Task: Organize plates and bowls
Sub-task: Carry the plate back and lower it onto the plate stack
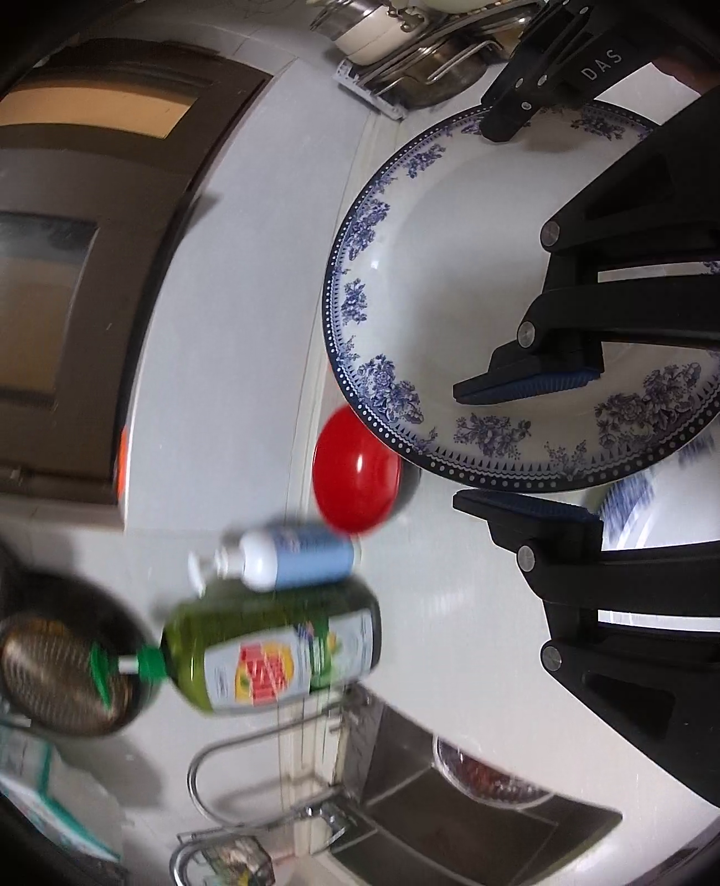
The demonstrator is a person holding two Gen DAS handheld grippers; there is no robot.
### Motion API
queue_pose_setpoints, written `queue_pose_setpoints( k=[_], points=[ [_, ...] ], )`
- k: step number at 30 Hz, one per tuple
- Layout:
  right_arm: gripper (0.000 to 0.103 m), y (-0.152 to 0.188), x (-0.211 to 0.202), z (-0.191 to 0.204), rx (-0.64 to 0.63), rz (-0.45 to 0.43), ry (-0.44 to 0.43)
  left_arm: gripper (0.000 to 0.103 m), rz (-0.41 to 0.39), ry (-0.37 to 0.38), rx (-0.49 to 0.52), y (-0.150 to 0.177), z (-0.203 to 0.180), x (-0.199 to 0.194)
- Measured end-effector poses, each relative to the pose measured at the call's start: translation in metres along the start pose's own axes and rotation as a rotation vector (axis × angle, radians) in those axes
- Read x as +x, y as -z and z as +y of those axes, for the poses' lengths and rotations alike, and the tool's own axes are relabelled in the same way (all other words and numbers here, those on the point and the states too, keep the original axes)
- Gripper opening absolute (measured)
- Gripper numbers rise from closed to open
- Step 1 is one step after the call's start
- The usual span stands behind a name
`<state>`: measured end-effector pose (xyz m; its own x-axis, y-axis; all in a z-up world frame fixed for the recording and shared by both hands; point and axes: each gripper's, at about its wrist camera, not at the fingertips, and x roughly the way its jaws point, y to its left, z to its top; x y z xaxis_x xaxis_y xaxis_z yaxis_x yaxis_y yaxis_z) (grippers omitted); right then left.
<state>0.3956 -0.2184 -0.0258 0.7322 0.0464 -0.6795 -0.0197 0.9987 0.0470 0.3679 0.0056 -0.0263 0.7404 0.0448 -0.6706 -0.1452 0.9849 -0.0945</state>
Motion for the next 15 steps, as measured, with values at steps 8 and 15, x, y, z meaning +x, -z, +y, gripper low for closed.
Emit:
queue_pose_setpoints(
  k=[8,15],
  points=[
    [0.032,0.018,-0.022,0.054,-0.025,-0.002,-0.029,0.032,0.000,-0.018,-0.007,0.013,0.052,-0.028],
    [0.032,0.037,-0.038,0.093,-0.039,0.008,-0.041,0.032,0.012,-0.033,-0.016,0.030,0.092,-0.047]
  ],
)
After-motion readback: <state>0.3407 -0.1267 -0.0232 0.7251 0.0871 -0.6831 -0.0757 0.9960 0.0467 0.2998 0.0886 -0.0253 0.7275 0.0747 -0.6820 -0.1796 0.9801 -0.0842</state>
